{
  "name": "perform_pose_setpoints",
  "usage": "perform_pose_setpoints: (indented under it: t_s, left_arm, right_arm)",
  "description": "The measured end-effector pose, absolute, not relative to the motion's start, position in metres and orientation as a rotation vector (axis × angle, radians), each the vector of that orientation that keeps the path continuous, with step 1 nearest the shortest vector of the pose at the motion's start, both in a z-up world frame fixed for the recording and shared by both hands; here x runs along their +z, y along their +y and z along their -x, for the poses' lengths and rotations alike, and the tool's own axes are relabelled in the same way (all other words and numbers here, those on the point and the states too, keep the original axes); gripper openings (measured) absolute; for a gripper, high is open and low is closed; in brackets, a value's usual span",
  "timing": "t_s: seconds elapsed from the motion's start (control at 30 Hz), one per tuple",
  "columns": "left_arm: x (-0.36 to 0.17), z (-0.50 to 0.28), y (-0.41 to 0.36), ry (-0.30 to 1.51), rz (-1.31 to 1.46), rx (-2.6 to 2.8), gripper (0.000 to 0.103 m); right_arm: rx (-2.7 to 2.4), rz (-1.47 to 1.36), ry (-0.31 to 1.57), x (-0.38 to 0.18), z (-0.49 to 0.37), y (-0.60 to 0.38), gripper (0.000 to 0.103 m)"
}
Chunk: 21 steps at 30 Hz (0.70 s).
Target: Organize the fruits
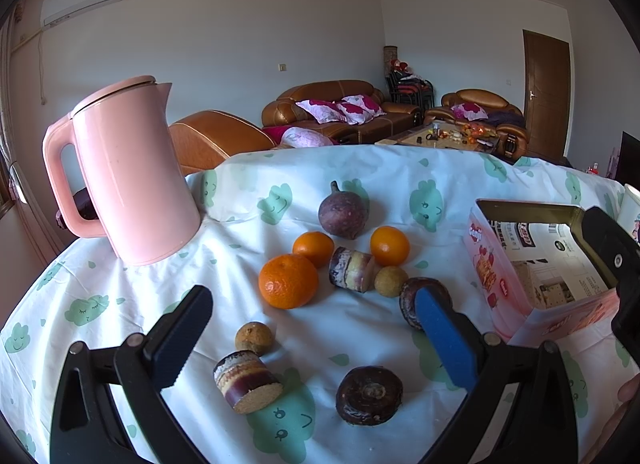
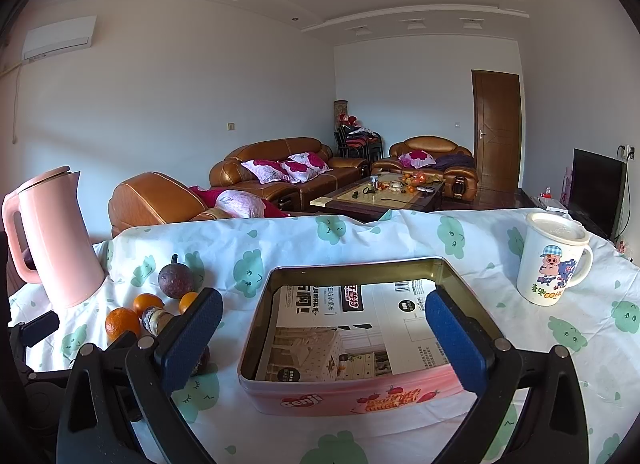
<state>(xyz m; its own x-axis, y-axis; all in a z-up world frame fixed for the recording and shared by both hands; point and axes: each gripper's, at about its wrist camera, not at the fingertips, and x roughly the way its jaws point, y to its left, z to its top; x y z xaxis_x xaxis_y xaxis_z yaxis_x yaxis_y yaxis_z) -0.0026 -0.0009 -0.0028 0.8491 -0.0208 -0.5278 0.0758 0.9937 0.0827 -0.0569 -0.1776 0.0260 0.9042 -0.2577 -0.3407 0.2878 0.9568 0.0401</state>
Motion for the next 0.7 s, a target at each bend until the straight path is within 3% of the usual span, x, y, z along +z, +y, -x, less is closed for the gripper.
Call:
perform_pose_setpoints:
  t_s: [0.7]
  left_arm:
    - [-0.0028,0.0022,-0.0009,0.557,-0.102,-0.052,0.103]
  right_arm:
    - [-0.276,-0.089,0.346,0.0245,0.0568,-0.1744,0.102]
